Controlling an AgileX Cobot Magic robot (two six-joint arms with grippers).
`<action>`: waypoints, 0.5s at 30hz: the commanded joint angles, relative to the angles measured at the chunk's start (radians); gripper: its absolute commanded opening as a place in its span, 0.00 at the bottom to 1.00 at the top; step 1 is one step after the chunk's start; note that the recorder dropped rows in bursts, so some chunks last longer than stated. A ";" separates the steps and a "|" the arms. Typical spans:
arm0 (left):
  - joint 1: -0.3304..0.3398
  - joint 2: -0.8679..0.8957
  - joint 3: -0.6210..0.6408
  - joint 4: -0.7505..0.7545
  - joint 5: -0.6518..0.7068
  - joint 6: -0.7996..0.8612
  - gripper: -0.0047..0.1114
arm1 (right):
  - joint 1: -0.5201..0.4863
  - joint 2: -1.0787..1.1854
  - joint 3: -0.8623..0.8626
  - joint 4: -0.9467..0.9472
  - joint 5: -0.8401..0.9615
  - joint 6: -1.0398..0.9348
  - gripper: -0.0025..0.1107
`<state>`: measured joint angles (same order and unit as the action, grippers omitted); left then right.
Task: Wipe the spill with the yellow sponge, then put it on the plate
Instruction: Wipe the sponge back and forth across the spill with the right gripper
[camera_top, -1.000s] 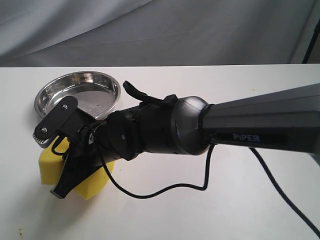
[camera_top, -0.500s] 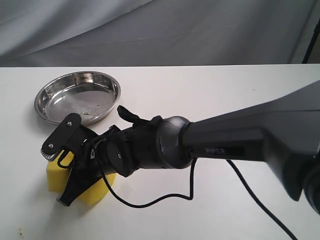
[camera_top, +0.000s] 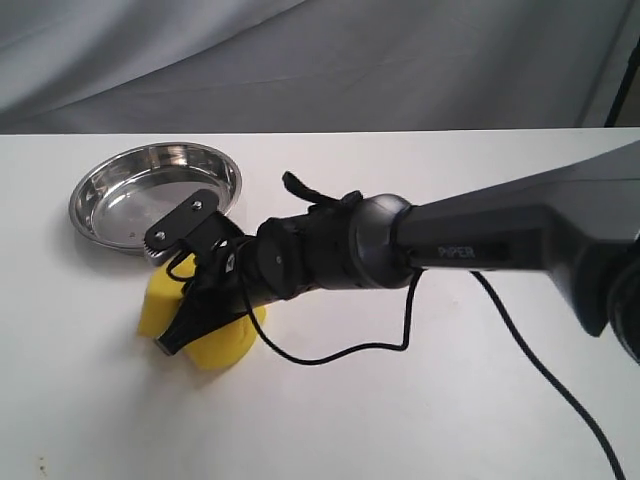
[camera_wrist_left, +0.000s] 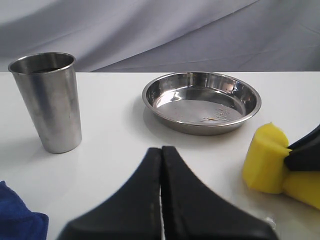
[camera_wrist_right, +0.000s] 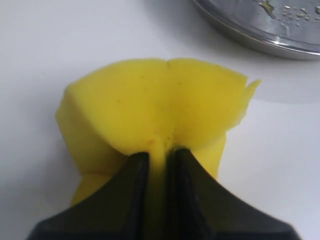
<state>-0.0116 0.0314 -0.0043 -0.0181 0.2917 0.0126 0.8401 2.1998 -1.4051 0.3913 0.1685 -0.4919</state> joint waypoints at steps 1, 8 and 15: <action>-0.006 0.004 0.004 -0.002 -0.010 -0.002 0.04 | -0.063 0.024 0.012 -0.022 0.112 0.006 0.02; -0.006 0.004 0.004 -0.002 -0.010 -0.004 0.04 | -0.108 -0.006 0.012 -0.071 0.176 0.006 0.02; -0.006 0.004 0.004 -0.002 -0.010 -0.004 0.04 | -0.119 -0.022 0.012 -0.024 0.203 0.081 0.02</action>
<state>-0.0116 0.0314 -0.0043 -0.0181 0.2917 0.0126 0.7306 2.1713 -1.4133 0.3687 0.2949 -0.4314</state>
